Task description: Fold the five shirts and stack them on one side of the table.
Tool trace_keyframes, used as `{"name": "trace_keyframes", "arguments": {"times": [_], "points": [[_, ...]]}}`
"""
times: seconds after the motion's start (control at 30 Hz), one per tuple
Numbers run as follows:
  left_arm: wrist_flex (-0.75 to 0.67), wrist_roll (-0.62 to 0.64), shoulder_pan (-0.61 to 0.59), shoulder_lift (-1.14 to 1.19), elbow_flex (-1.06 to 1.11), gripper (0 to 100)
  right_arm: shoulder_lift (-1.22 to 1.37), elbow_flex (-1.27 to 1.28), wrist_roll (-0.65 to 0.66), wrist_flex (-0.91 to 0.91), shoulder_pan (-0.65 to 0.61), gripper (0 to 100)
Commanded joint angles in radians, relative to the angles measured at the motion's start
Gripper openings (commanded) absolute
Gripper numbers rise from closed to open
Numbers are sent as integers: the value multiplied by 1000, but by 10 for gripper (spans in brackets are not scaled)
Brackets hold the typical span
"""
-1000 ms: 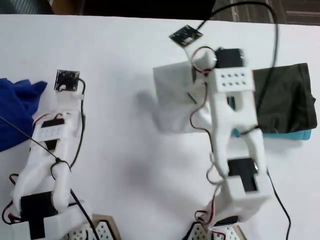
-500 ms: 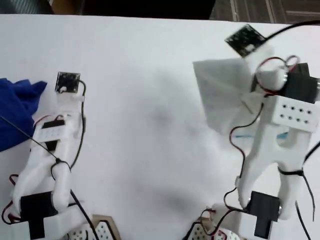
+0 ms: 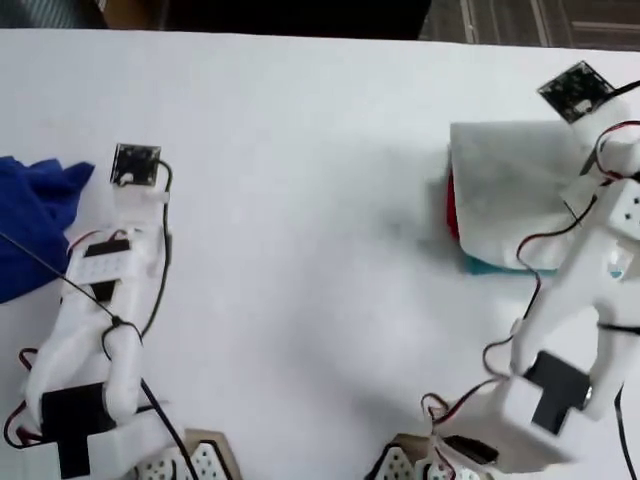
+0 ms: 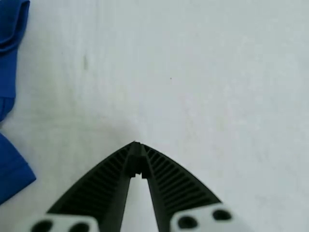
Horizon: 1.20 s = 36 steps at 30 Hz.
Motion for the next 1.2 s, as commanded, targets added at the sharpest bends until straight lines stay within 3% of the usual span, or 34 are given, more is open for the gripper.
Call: {"name": "trace_keyframes", "arguments": {"times": [0.0,0.4,0.6,0.67,0.9,1.03,1.17], "points": [[-21,3,-3,-49,-4,25,87,-83,6,-65,8,20],[-21,3,-3,-48,-4,25,490,-465,2,-91,15,27],[-21,3,-3,-48,-4,25,536,-608,-2,16,35,240],[-21,3,-2,-48,-4,25,532,-640,-5,44,39,261],[-23,3,-2,-48,-4,25,530,-861,-290,85,44,241],[-32,3,-2,-48,-4,25,533,-879,-397,260,-28,231],[-28,-3,-6,-58,-13,25,535,-839,-476,282,-65,31]]}}
